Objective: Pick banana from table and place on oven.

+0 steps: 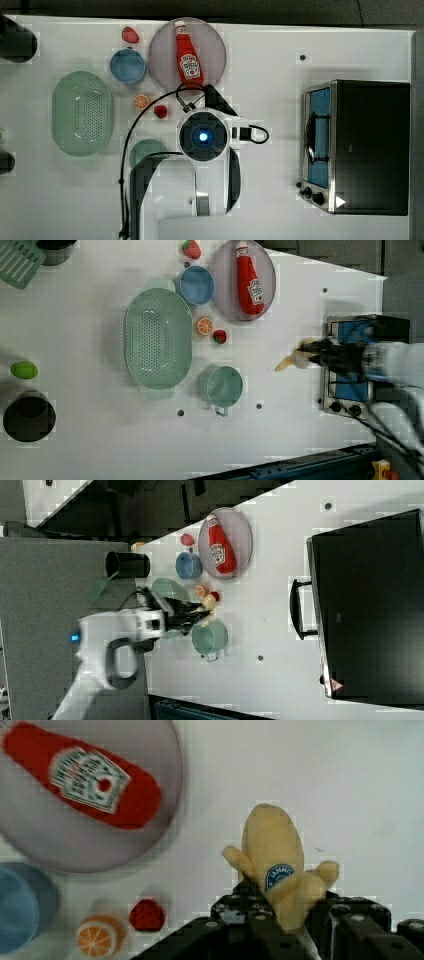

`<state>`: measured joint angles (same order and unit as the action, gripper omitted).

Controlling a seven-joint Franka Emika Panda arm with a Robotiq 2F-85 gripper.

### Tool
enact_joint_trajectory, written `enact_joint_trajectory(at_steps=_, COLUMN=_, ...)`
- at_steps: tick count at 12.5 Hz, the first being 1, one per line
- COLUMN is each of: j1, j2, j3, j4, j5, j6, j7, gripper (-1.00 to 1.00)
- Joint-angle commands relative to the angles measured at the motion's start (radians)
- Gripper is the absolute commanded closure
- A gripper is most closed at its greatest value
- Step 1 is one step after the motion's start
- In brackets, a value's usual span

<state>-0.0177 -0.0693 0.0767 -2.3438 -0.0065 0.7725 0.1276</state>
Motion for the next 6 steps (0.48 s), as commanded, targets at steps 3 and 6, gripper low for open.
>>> enact_joint_trajectory(at_steps=3, j1=0.002, j2=-0.134, j3=-0.032, j4=0.216, j5=-0.019, j6=-0.395, j7=0.034, gripper=0.50)
enact_joint_trajectory(at_steps=6, j1=0.000, j2=-0.145, j3=-0.082, j4=0.372, j5=-0.019, j6=-0.616, j7=0.023, gripper=0.50)
